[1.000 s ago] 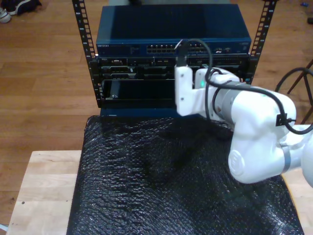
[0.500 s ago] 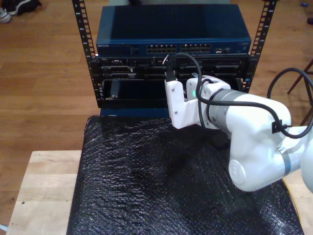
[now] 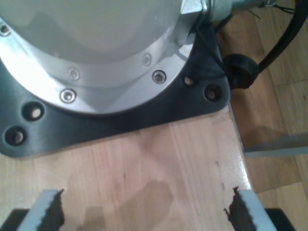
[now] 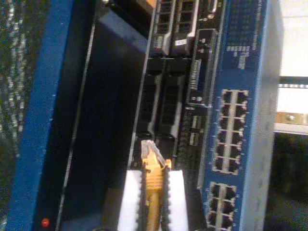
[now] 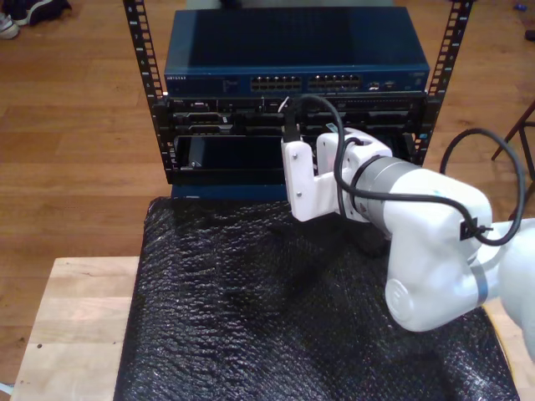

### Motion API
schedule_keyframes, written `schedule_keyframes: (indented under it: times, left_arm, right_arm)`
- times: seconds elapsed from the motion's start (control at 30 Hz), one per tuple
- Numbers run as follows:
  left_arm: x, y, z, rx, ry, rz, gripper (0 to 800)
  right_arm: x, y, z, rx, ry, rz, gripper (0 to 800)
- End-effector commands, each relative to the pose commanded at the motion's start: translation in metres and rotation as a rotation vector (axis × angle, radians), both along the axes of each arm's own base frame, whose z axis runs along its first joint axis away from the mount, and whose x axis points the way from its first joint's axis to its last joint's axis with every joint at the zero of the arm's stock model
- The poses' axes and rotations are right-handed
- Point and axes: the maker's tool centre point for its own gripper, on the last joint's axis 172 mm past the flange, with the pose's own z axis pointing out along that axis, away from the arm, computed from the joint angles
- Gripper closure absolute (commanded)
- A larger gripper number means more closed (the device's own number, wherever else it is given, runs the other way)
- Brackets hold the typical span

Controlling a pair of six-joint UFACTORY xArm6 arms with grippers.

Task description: Grab the cable and plug it in

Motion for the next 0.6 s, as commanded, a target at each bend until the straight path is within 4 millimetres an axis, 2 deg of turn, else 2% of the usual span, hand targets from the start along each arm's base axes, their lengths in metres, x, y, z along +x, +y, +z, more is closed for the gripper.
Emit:
schedule_keyframes:
  times: [0.17, 0.33, 0.53, 0.6]
  left_arm:
    - [0.000, 0.000, 0.000, -0.001, 0.000, 0.000, 0]
    - [0.000, 0.000, 0.000, -0.001, 0.000, 0.000, 0]
    - [0.000, -0.001, 0.000, -0.001, 0.000, 0.000, 0]
    - [0.000, 0.000, 0.000, 0.000, 0.000, 0.000, 0]
  right_arm:
    - [0.013, -0.008, 0.015, 0.030, -0.072, -0.023, 800]
    - [0.017, -0.016, 0.006, 0.035, -0.069, -0.041, 800]
    - [0.023, -0.016, 0.015, 0.061, -0.128, -0.045, 800]
    - [0.025, -0.020, 0.024, 0.074, -0.160, -0.053, 800]
